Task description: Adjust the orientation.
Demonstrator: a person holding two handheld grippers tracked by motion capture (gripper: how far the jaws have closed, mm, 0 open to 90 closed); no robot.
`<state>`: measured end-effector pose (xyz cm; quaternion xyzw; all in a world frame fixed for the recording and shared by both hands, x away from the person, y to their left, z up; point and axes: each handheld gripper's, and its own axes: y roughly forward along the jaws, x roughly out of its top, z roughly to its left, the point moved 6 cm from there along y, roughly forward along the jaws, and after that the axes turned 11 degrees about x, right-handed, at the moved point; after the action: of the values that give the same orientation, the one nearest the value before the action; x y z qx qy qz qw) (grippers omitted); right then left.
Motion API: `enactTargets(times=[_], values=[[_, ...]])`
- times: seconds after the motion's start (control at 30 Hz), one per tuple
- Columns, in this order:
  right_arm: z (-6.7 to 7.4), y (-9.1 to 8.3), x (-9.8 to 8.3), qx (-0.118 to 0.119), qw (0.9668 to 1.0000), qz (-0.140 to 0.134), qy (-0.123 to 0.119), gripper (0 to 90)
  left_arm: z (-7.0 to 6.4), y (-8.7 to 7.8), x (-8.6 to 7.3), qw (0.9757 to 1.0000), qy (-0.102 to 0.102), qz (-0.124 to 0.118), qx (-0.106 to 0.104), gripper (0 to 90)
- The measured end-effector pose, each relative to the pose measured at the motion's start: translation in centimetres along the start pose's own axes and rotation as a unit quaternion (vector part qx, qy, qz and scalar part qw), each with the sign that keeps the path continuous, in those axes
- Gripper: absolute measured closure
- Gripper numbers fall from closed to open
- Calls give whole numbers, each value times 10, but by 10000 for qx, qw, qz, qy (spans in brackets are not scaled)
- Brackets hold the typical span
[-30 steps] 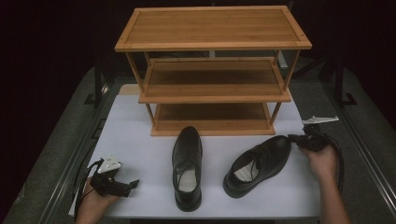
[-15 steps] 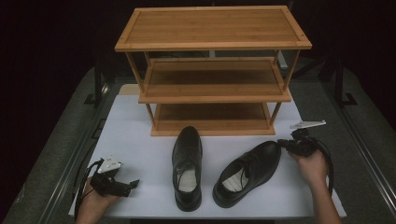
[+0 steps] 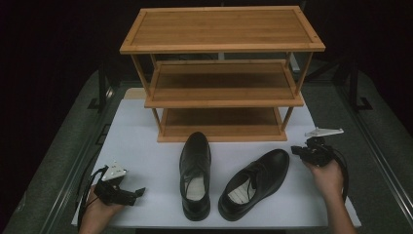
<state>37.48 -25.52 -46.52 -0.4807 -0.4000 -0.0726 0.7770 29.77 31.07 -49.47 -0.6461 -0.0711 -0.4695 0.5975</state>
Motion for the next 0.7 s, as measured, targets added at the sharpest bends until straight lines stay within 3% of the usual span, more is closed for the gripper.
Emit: enactTargets(times=[0.17, 0.33, 0.7], values=[[11, -18, -16, -28, 9999, -130, -100, 898, 0, 0, 0, 10000, 3, 0, 2, 0], [28, -34, -34, 157, 9994, -258, -155, 897, 0, 0, 0, 10000, 4, 8, -1, 0], [68, -44, -64, 548, 9976, -245, -331, 897, 0, 0, 0, 10000, 9, 18, 0, 0]])
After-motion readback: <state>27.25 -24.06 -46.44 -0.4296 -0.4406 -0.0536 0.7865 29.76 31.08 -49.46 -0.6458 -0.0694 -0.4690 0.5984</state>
